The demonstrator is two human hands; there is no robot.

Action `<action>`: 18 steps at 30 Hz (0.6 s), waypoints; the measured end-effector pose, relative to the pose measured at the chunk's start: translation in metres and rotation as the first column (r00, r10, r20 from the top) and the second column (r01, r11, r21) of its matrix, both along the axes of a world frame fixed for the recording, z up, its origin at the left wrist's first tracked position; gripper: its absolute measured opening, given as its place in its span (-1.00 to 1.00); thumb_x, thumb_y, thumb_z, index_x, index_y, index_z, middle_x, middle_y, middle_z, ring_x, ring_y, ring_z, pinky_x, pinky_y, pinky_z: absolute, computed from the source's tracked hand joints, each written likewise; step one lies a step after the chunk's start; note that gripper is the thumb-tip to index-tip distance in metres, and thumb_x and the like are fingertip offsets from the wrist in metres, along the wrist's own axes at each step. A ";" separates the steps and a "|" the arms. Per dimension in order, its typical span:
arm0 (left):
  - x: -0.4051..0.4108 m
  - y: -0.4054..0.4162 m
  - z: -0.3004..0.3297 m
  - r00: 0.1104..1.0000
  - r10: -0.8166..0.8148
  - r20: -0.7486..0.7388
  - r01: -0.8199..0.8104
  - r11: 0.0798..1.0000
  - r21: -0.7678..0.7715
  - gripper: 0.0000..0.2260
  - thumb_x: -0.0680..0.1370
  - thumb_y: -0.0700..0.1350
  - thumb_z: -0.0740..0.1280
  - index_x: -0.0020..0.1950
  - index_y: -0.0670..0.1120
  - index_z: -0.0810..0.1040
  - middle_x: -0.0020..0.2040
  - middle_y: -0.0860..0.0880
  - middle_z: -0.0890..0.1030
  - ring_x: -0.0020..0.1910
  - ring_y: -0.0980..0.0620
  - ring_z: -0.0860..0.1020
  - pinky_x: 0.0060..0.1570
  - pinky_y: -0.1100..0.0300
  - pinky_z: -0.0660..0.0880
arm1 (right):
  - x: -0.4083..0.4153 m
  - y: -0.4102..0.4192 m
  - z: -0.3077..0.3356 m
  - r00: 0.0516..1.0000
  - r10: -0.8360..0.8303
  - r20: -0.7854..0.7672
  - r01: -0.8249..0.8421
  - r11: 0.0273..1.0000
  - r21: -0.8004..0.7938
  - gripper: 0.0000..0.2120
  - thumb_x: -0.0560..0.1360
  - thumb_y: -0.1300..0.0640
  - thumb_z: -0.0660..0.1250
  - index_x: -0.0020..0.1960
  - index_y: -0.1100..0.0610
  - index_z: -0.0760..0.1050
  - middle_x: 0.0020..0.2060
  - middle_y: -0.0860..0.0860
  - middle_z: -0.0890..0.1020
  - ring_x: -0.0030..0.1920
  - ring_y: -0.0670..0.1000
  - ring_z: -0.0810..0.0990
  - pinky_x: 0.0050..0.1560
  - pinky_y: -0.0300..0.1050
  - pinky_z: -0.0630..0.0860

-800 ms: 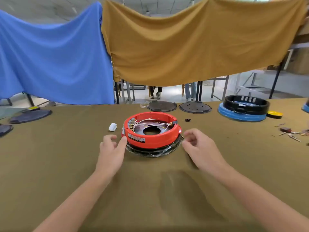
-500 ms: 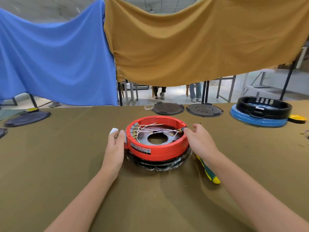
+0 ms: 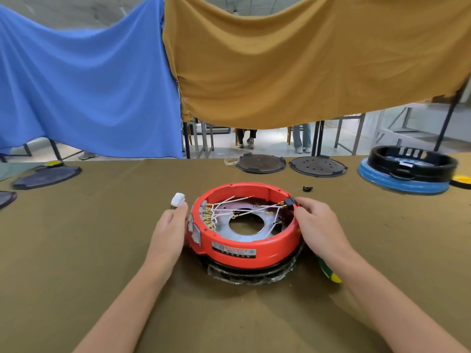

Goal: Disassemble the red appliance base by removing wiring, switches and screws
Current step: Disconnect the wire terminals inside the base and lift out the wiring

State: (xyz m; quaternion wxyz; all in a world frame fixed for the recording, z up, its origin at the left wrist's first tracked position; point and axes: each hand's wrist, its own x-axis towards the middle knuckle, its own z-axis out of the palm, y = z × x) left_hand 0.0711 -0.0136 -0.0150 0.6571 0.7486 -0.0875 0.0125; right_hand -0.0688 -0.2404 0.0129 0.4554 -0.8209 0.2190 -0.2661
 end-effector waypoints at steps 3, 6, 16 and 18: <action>0.003 0.001 0.001 1.000 -0.024 -0.009 0.024 1.000 -0.017 -0.55 0.61 0.20 0.17 -0.02 -0.20 0.51 -0.19 -0.08 0.57 -0.17 -0.07 0.53 -0.05 -0.01 0.46 | 0.000 -0.001 -0.001 0.997 0.072 0.003 -0.072 0.997 -0.019 -0.67 0.57 0.19 0.13 0.02 -0.06 0.65 -0.27 0.04 0.69 -0.18 0.09 0.65 -0.10 -0.03 0.52; 0.004 0.001 0.007 0.986 -0.132 -0.105 0.119 0.986 -0.118 -0.64 0.65 0.16 0.13 0.18 -0.06 0.53 0.07 -0.01 0.65 0.08 0.02 0.59 0.16 0.04 0.47 | 0.002 -0.006 -0.003 0.993 0.120 0.007 -0.120 0.993 -0.022 -0.67 0.58 0.18 0.13 0.01 -0.06 0.65 -0.21 0.09 0.69 -0.10 0.16 0.65 -0.02 0.06 0.53; 0.001 0.006 0.014 0.968 -0.203 -0.149 0.175 0.967 -0.183 -0.78 0.60 -0.01 0.26 0.06 -0.11 0.63 -0.07 -0.01 0.63 -0.11 0.05 0.56 -0.06 0.17 0.46 | 0.003 -0.010 0.001 0.977 0.209 0.046 -0.212 0.975 0.068 -0.56 0.62 0.23 0.18 -0.10 -0.30 0.60 -0.23 -0.52 0.60 -0.14 -0.50 0.54 -0.21 -0.58 0.40; -0.001 0.007 0.016 0.965 -0.230 -0.125 0.198 0.954 -0.225 -0.79 0.58 -0.05 0.28 0.05 -0.06 0.69 0.03 0.05 0.63 -0.16 0.14 0.59 -0.14 0.20 0.45 | 0.003 -0.010 0.000 0.973 0.221 0.069 -0.227 0.969 0.099 -0.63 0.64 0.21 0.19 -0.02 -0.27 0.55 -0.21 -0.55 0.59 -0.12 -0.52 0.53 -0.17 -0.51 0.43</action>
